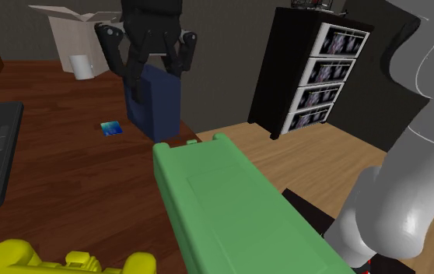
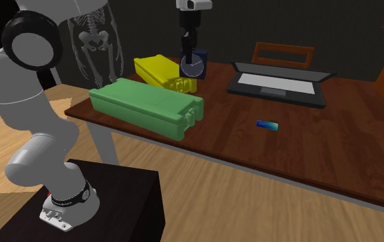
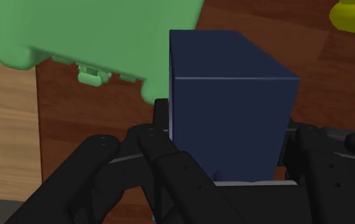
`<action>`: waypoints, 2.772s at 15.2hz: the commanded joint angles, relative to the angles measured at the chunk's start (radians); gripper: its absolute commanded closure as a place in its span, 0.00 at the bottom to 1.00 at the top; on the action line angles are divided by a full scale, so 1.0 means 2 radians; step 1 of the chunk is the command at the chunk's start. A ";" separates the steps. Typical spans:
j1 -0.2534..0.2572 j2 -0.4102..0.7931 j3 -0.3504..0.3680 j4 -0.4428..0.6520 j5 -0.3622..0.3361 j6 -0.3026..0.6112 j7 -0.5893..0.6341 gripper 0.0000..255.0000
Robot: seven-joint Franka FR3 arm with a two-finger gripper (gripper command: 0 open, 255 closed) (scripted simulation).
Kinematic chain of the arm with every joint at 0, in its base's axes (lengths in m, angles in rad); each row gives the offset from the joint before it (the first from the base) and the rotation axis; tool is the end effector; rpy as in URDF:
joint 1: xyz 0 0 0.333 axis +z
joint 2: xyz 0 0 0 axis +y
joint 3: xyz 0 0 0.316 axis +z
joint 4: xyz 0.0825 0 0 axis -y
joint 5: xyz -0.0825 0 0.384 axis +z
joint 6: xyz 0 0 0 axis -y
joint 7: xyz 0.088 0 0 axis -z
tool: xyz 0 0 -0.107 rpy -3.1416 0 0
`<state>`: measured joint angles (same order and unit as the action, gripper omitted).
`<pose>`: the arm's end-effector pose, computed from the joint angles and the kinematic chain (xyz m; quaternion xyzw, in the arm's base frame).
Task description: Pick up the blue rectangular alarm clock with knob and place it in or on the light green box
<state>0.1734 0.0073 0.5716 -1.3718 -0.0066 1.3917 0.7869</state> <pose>0.3948 0.3610 0.6973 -0.9997 0.0216 -0.0058 0.0039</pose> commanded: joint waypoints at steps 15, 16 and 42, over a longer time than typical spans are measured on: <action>0.038 -0.292 -0.040 -0.221 0.138 -0.037 0.001 1.00; 0.039 -0.296 -0.040 -0.231 0.139 -0.031 0.000 1.00; 0.053 -0.344 -0.031 -0.373 0.159 0.065 -0.016 0.00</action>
<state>0.2800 -0.6800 0.5093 -2.1179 0.3113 1.5215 0.7551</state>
